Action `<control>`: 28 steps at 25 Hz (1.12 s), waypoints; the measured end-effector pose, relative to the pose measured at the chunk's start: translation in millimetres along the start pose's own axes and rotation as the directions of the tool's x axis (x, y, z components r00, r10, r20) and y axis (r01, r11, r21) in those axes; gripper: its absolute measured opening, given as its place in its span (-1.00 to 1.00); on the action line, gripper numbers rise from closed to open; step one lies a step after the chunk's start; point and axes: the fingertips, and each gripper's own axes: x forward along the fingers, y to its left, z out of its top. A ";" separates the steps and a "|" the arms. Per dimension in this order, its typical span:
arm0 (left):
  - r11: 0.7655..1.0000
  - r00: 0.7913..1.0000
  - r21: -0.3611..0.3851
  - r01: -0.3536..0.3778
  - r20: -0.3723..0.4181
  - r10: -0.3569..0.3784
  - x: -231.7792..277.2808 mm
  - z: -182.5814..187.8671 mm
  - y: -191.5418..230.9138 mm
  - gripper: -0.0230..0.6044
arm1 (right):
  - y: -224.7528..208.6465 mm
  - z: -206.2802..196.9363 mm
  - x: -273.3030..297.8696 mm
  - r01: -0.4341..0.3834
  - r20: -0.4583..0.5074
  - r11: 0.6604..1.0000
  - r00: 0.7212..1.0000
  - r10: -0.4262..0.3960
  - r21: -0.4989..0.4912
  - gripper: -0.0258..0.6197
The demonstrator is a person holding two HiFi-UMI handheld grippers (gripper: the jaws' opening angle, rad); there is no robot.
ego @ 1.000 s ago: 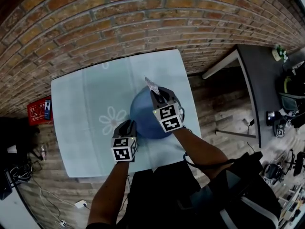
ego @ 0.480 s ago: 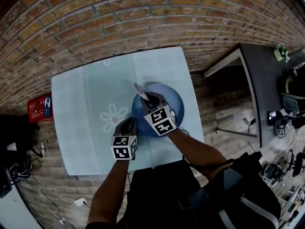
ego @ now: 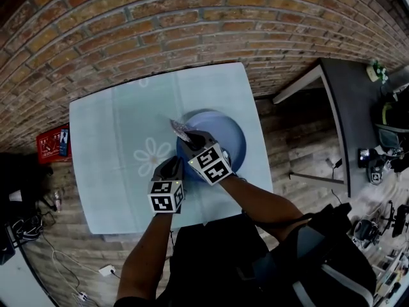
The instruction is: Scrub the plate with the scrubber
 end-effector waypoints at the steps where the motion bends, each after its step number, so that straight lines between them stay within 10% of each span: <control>1: 1.000 1.000 0.000 -0.001 -0.001 0.001 -0.5 -0.2 0.0 -0.70 | 2.8 -0.6 -0.2 -0.010 0.000 1.000 1.000 0.010 0.003 -0.69; 28: 0.994 0.994 -0.055 -0.093 0.048 0.095 -55.3 -16.0 -4.7 -0.78 | 64.5 -26.9 -25.4 -0.206 -0.038 0.977 0.977 0.208 0.051 -0.69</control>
